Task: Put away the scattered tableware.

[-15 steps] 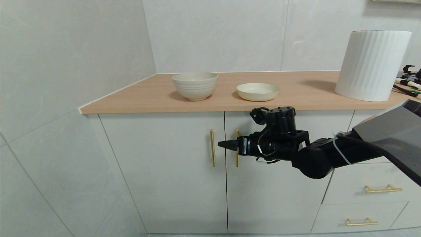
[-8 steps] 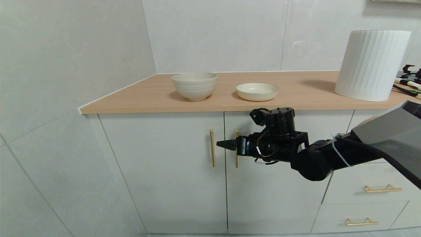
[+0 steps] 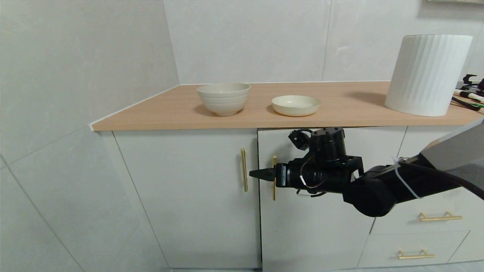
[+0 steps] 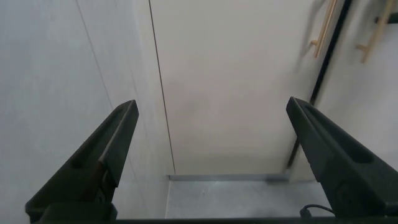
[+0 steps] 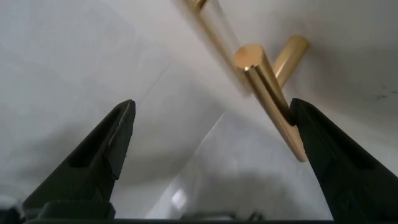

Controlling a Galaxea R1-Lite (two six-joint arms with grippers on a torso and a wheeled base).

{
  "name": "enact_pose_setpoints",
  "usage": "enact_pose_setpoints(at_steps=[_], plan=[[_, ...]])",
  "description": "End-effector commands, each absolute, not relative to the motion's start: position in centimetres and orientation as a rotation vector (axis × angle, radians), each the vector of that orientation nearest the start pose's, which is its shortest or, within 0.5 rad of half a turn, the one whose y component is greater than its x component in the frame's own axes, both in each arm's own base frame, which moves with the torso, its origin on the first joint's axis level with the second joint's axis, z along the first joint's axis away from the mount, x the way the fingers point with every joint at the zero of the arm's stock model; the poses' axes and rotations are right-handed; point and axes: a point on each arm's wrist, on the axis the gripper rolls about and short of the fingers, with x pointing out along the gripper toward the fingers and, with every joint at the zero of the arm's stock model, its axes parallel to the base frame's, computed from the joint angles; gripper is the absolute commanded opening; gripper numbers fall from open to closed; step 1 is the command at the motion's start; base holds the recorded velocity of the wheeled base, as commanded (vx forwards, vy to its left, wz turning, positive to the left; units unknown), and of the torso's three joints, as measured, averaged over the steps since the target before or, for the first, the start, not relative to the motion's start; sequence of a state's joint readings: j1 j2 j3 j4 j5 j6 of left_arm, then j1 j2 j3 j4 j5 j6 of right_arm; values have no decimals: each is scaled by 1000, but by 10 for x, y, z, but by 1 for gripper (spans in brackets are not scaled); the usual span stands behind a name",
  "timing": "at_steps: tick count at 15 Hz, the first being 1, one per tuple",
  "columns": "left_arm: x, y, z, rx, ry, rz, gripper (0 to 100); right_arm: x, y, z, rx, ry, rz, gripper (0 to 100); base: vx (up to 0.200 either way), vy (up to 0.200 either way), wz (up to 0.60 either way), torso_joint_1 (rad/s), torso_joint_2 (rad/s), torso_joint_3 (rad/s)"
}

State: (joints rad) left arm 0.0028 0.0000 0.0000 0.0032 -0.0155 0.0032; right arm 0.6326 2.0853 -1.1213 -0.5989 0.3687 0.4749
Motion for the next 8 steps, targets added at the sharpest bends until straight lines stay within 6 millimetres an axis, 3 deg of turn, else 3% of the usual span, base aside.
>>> enact_pose_setpoints(at_steps=[1,5,8], plan=[[-23,0,75,3,3,-12,100,289,231,138,380,636,958,100,0,0,0,0,0,0],[-23,0,75,3,3,-12,100,258,214,158,385,625,1015,100,0,0,0,0,0,0],[-23,0,75,3,3,-12,100,245,204,155,384,658,1034,100,0,0,0,0,0,0]])
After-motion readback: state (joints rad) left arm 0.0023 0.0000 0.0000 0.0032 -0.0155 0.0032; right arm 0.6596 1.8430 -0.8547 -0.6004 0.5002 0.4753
